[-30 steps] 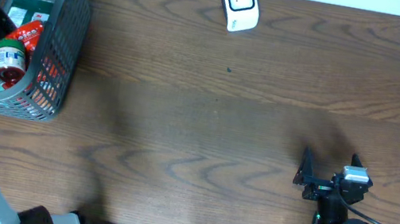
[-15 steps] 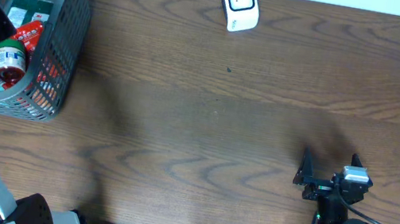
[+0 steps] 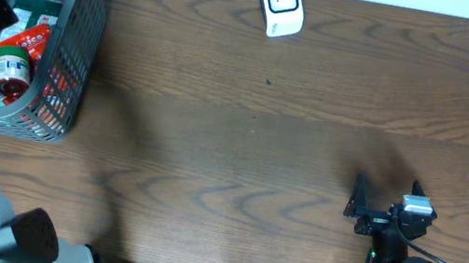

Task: Scan the item barcode
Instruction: 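Move the left gripper over the grey basket, then lower the left gripper into the basket and grasp the green-lidded jar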

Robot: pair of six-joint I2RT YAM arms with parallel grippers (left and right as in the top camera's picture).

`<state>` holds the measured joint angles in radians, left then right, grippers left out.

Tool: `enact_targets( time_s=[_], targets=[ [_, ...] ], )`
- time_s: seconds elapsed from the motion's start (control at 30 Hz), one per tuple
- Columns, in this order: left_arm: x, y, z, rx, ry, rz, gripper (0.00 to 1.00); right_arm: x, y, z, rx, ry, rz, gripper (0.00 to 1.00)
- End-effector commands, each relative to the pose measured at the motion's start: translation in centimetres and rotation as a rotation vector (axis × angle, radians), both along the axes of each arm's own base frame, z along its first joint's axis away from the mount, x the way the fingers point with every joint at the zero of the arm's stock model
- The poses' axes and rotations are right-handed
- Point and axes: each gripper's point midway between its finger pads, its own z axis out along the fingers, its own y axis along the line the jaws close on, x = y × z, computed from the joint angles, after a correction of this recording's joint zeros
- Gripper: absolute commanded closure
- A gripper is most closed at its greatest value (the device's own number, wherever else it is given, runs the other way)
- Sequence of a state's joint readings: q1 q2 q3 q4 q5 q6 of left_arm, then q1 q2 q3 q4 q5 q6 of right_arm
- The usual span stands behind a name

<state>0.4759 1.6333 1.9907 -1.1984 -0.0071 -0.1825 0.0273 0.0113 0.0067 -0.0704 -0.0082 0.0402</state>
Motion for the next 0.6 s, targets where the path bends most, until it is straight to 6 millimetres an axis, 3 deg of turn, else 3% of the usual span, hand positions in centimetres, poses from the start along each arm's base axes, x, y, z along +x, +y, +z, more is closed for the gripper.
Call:
enact_targets(
  time_s=[0.0,0.23,0.57],
  targets=[
    [1.1,0.9,-1.1,0.004,0.022,0.006,0.13,0.0,-0.1,0.0,-0.004,0.000,-0.003,0.01],
    [2.5,1.7,-3.3,-0.016,0.059,0.006,0.12,0.0,-0.1,0.0,-0.004,0.000,-0.003,0.01],
    [3.5,2.2,-3.4,0.001,0.038,-0.001,0.12,0.0,-0.1,0.0,-0.004,0.000,-0.003,0.01]
  ],
)
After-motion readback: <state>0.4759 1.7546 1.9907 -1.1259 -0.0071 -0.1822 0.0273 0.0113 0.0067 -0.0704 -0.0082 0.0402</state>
